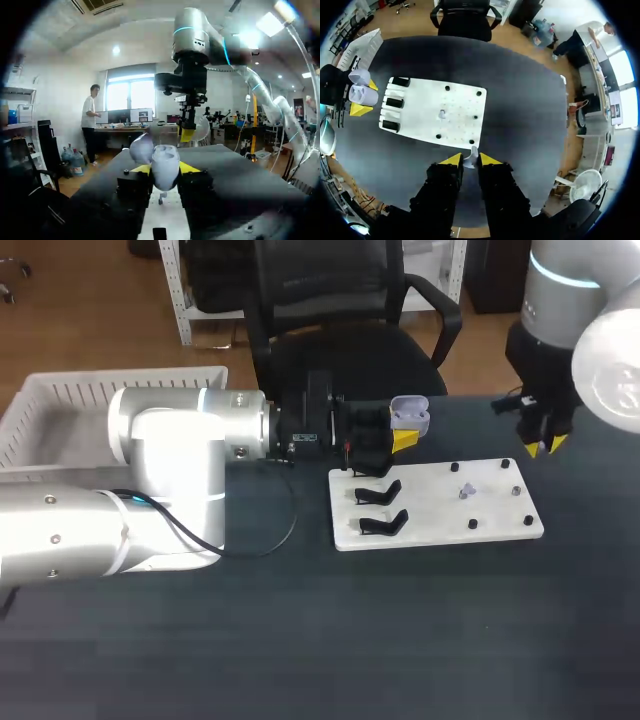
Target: Pick up each earbud case from the left stands, insert the matching earbuds, close the lid, and place the case in the box.
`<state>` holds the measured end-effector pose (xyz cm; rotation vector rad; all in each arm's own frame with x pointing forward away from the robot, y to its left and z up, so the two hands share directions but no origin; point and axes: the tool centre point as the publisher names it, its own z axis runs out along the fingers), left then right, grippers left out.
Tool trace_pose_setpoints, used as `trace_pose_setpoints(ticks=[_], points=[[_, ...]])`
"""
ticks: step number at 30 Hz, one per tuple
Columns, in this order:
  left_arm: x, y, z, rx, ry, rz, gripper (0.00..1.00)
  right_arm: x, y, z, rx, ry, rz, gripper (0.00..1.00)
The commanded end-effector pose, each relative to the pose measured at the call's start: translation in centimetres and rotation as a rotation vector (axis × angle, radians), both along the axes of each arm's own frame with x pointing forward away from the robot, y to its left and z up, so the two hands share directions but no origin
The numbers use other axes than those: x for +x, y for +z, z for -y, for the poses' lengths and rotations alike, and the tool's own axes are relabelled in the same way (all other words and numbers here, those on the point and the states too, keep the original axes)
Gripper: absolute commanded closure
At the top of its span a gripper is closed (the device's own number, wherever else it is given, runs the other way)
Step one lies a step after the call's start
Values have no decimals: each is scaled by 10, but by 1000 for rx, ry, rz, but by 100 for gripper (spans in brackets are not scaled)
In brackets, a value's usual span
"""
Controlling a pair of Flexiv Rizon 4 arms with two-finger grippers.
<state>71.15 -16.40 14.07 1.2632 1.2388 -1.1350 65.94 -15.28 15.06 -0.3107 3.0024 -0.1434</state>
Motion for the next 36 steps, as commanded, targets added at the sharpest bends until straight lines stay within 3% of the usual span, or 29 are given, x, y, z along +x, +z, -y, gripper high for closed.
trace_pose_setpoints(ticks=[1, 4, 11, 16, 20, 25, 36], points=[[-2, -1, 0, -6, 7, 5, 100, -1, -1, 0, -17, -93, -4, 100], [-2, -1, 0, -6, 7, 5, 100, 3, -4, 0, -17, -298, -20, 100], [-2, -1, 0, -6, 7, 5, 100, 3, 4, -4, -23, -641, 31, 100], [-2, -1, 0, -6, 7, 5, 100, 2, 13, -10, 10, -776, 89, 100], [-2, -1, 0, -6, 7, 5, 100, 2, 20, -14, 67, -825, 142, 100], [-2, -1, 0, -6, 7, 5, 100, 0, 23, -16, 122, -850, 142, 100], [-2, -1, 0, -6, 7, 5, 100, 0, 23, -16, 122, -850, 142, 100]])
